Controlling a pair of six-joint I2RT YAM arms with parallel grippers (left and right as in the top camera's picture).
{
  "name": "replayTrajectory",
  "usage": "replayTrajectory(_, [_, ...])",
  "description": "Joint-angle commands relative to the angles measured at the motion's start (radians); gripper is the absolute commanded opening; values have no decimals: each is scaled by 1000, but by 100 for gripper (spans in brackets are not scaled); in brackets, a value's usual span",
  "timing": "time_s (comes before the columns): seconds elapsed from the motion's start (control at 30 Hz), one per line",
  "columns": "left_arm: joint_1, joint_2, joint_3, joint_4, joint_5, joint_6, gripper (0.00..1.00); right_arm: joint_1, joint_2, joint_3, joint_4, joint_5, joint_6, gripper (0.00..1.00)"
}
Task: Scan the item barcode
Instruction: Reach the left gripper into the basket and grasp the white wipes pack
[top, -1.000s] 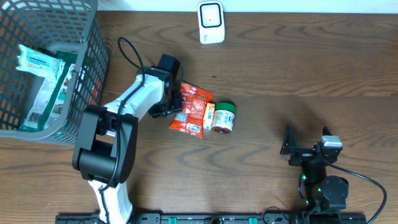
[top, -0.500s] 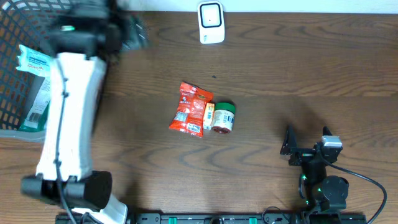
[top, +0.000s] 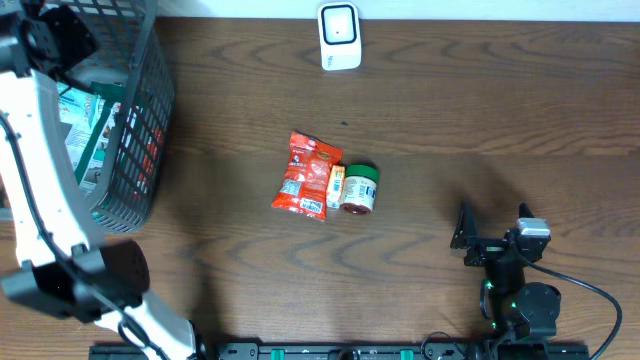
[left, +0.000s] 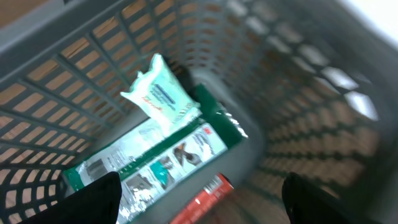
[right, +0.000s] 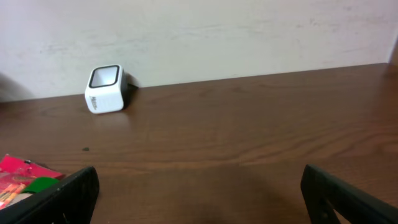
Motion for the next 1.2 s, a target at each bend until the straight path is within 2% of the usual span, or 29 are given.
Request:
replayTrajectory(0.0, [59, 109, -12, 42, -16, -20, 84, -6, -4, -1, -3, 9, -7, 99])
replayTrajectory(0.1, [85, 194, -12, 87, -16, -80, 87, -6, -4, -1, -3, 9, -7, 99])
replayTrajectory(0.3, [95, 358, -13, 129, -27, -170, 88, -6, -4, -1, -3, 9, -7, 99])
replayTrajectory(0.5, [95, 403, -13, 145, -103, -282, 88, -6, -4, -1, -3, 9, -7, 99])
replayTrajectory(0.93, [97, 426, -77, 267, -143, -296, 88, -6, -4, -1, -3, 9, -7, 99])
replayTrajectory(1.17, [97, 427, -195, 395, -144, -296, 89, -6, -4, -1, -3, 9, -7, 99])
